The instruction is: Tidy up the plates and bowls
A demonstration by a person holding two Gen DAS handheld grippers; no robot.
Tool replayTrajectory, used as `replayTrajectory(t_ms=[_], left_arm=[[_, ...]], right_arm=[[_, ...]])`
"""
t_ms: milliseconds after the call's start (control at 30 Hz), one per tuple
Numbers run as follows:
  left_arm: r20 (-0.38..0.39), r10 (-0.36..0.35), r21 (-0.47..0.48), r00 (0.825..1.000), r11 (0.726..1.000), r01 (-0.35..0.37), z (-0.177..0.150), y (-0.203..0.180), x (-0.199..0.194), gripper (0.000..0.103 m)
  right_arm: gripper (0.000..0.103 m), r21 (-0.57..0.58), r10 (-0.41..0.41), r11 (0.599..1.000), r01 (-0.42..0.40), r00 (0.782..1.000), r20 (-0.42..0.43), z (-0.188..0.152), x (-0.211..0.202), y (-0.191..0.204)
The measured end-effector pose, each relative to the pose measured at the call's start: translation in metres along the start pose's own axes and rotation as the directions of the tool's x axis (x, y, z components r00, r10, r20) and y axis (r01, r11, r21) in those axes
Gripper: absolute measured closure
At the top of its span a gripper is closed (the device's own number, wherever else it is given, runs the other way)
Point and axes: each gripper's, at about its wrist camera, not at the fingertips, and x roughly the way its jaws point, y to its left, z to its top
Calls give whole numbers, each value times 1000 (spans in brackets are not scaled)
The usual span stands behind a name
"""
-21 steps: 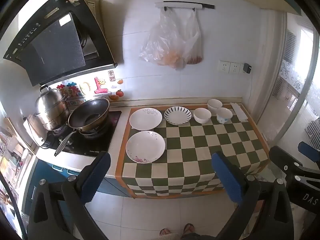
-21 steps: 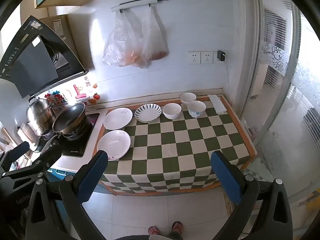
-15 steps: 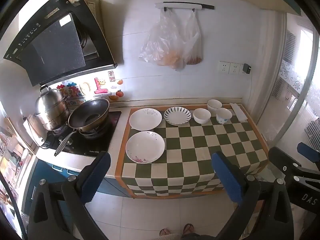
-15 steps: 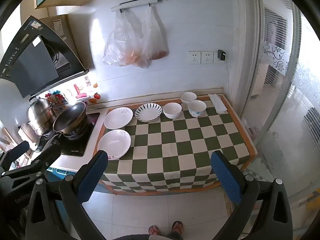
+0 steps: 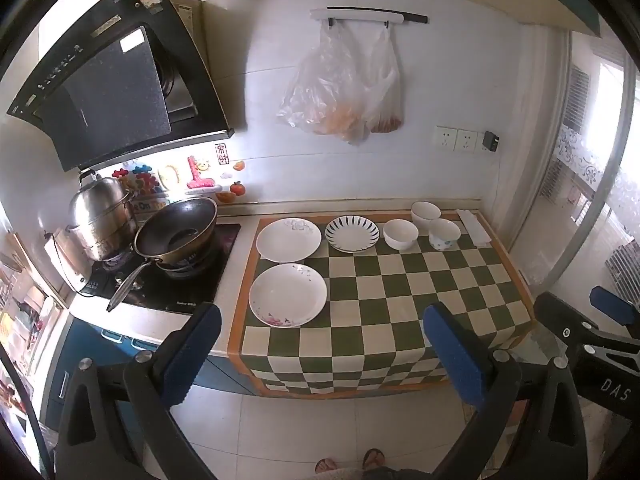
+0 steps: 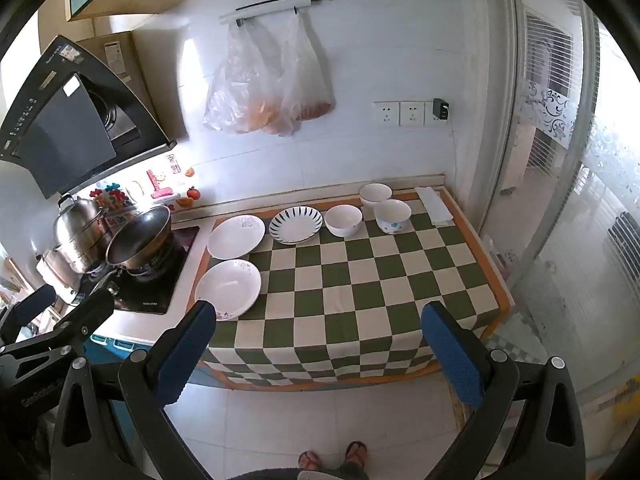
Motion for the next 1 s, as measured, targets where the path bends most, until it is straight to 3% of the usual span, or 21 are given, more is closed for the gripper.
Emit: replayTrajectory(t_ms=[1000], left_arm=[[-7,3,-7,1000,1000,-3,-3,9,-1,0]], right_arm=[[0,0,-3,1000,3,1000,-16,5,5,-3]])
